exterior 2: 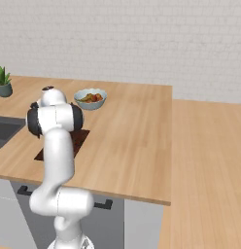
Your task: Pick up the sponge from the counter and clean the cutting board by briefly scrubbing or pressing down on the cutting board. Once finished, release the sponge.
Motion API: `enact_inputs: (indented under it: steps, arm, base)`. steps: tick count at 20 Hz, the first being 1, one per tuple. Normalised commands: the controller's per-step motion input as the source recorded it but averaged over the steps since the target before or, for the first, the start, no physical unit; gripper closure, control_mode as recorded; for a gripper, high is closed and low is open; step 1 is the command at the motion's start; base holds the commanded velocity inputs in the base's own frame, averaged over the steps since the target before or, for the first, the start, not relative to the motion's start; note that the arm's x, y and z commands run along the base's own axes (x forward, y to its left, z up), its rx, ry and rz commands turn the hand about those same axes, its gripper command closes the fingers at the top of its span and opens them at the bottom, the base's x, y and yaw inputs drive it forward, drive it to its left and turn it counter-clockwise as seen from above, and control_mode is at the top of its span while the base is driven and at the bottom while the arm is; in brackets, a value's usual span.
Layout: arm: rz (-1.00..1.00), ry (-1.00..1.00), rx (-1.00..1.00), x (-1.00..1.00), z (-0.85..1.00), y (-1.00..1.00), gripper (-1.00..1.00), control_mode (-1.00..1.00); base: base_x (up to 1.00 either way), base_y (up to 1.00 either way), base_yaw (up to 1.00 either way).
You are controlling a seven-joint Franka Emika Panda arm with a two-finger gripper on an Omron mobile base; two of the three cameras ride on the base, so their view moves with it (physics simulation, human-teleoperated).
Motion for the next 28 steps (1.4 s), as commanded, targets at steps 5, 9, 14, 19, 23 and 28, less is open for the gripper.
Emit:
enact_inputs:
  steps: [5, 9, 14, 19, 23, 28]
  arm:
    - [-0.08, 0.0, 0.04, 0.04, -0.27, 0.04, 1.0, -1.0]
    - [-0.08, 0.0, 0.04, 0.09, -0.45, 0.0, 1.0, -1.0]
    - [-0.08, 0.0, 0.02, 0.17, -0.42, 0.02, 1.0, -1.0]
    - [-0.08, 0.0, 0.0, 0.1, -0.44, 0.0, 1.0, -1.0]
    - [-0.05, 0.0, 0.0, 0.0, -0.36, -0.1, 1.0, -1.0]
    - [-0.04, 0.0, 0.0, -0.02, -0.24, -0.27, 1.0, -1.0]
  base:
    - [0.0, 0.0, 0.0]
    - [0.0, 0.0, 0.0]
    - [0.0, 0.0, 0.0]
    - [0.0, 0.0, 0.0]
    - [0.0, 0.0, 0.0]
    - [0.0, 0.0, 0.0]
